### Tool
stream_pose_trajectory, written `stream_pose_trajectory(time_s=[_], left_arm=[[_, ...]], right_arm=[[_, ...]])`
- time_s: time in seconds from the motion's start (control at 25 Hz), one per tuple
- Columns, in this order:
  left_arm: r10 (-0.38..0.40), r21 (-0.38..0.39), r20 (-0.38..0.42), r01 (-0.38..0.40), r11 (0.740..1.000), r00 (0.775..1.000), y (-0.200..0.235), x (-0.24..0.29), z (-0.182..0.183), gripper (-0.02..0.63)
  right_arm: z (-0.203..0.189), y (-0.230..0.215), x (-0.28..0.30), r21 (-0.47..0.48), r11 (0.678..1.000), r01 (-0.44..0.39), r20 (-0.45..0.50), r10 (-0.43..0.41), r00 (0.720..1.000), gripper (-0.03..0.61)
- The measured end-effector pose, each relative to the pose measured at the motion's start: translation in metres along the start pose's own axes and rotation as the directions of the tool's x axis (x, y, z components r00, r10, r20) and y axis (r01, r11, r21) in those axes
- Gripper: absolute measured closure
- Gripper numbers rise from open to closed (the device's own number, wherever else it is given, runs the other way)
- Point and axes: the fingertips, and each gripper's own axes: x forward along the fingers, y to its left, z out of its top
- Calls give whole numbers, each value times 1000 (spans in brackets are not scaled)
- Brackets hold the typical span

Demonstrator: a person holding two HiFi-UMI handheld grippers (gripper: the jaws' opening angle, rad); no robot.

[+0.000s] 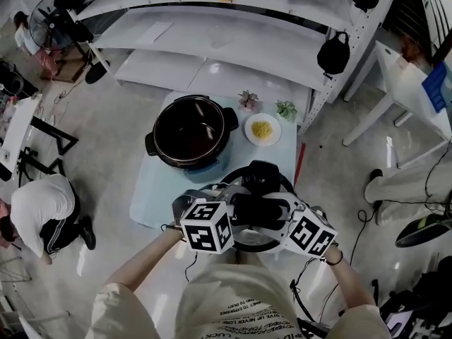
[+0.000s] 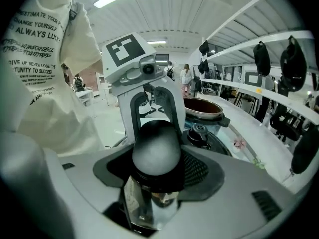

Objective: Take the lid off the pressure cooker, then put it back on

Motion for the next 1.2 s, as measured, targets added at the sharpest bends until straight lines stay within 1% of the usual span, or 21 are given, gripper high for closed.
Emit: stream_pose_trajectory(time_s=[0.24, 0.48, 0.64, 1.0, 1.2], left_arm=[[40, 13, -11, -40, 999, 999, -3, -19, 11, 326], [103, 28, -15, -103, 994, 995, 0, -35, 22, 327], [138, 35, -18, -137, 990, 990, 3, -44, 27, 327], [191, 33, -26, -190, 981, 981, 18, -66, 26, 327], [218, 37, -23, -217, 976, 976, 28, -75, 15, 327]], right_arm=[[17, 7, -11, -28, 1000, -4, 30, 5, 1000, 302], [32, 7, -23, -100, 995, -3, 36, 7, 999, 302], [42, 4, -27, -133, 991, 2, 60, 6, 998, 302], [66, -6, -25, -180, 983, -18, 68, 31, 997, 302], [77, -14, -13, -204, 979, -16, 56, 28, 998, 302]])
